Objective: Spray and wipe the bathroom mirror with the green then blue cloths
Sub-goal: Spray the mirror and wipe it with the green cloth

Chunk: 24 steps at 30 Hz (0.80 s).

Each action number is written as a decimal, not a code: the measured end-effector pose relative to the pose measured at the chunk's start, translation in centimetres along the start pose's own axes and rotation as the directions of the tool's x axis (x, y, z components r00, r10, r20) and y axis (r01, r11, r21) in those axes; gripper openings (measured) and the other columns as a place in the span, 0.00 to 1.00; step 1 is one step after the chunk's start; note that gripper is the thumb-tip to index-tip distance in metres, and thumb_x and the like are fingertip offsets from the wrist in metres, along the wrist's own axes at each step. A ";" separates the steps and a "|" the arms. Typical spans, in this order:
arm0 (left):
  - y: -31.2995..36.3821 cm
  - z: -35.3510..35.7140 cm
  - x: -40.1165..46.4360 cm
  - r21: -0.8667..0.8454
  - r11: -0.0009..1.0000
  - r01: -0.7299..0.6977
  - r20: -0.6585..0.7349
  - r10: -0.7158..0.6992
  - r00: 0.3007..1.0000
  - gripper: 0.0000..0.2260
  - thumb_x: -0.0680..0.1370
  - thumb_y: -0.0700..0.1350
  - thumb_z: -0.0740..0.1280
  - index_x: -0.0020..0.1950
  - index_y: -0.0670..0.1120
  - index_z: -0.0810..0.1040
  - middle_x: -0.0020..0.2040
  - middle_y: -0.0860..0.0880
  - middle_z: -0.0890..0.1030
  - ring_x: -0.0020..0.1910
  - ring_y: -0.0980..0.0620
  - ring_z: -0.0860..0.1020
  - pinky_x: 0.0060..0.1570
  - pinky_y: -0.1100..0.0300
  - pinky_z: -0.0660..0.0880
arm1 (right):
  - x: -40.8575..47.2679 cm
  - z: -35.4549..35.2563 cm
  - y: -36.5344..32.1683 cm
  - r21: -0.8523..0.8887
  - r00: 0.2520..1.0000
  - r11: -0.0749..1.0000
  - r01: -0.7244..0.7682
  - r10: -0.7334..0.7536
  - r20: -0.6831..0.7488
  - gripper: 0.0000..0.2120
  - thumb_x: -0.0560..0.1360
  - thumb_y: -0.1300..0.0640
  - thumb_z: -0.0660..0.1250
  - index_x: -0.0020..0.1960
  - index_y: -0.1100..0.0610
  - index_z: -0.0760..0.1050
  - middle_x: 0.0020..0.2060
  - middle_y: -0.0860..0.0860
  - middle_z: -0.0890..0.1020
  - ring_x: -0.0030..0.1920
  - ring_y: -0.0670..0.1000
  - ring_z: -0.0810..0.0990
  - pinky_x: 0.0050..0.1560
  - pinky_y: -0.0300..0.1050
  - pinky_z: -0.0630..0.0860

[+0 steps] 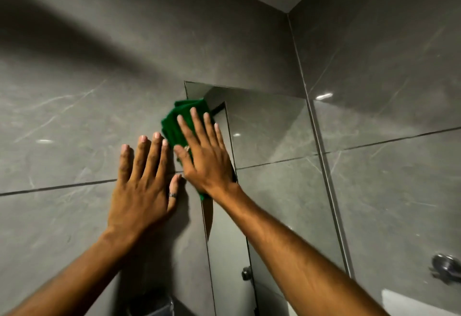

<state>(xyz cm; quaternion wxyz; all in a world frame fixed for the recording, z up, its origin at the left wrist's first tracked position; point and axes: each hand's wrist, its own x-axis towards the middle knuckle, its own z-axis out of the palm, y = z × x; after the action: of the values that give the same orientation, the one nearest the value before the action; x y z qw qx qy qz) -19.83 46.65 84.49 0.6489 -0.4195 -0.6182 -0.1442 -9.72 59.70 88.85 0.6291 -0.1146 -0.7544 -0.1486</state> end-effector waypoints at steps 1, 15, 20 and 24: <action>0.3 0.1 -1.1 -0.009 1.000 -0.010 -0.005 0.010 1.000 0.35 0.81 0.59 0.50 0.82 0.39 0.52 0.84 0.38 0.52 0.83 0.38 0.50 0.81 0.37 0.49 | -2.0 0.4 -0.1 -0.009 1.000 1.000 0.020 -0.020 0.000 0.29 0.83 0.44 0.50 0.81 0.47 0.48 0.82 0.50 0.47 0.82 0.54 0.42 0.80 0.60 0.46; 2.2 0.0 -7.4 -0.012 0.995 -0.101 0.126 0.102 0.987 0.35 0.81 0.59 0.51 0.82 0.40 0.53 0.84 0.39 0.50 0.84 0.39 0.48 0.82 0.38 0.46 | -11.8 0.4 13.3 -0.013 0.974 0.975 -0.222 0.221 -0.053 0.28 0.82 0.45 0.44 0.81 0.46 0.44 0.82 0.48 0.49 0.82 0.51 0.47 0.81 0.55 0.49; 2.1 0.0 -7.4 0.003 0.994 -0.106 0.122 0.105 0.987 0.35 0.81 0.60 0.51 0.82 0.39 0.53 0.84 0.38 0.50 0.84 0.39 0.47 0.81 0.36 0.48 | -13.5 -0.9 20.3 0.046 0.890 0.893 -0.448 0.450 -0.070 0.27 0.82 0.45 0.43 0.80 0.45 0.43 0.81 0.49 0.50 0.82 0.52 0.49 0.81 0.57 0.50; 2.3 0.0 -7.4 0.008 0.995 -0.099 0.112 0.097 0.989 0.36 0.81 0.59 0.54 0.82 0.39 0.53 0.84 0.38 0.50 0.84 0.39 0.48 0.80 0.35 0.50 | -15.4 -1.5 25.1 0.080 0.774 0.782 -0.618 0.623 -0.111 0.29 0.82 0.47 0.45 0.81 0.54 0.51 0.81 0.53 0.52 0.81 0.55 0.50 0.81 0.54 0.48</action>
<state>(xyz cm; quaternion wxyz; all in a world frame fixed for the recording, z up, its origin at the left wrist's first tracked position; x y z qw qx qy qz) -19.65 45.53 76.81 0.6224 -0.4525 -0.6331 -0.0843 3.52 82.67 75.93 0.6931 -0.3345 -0.6341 0.0745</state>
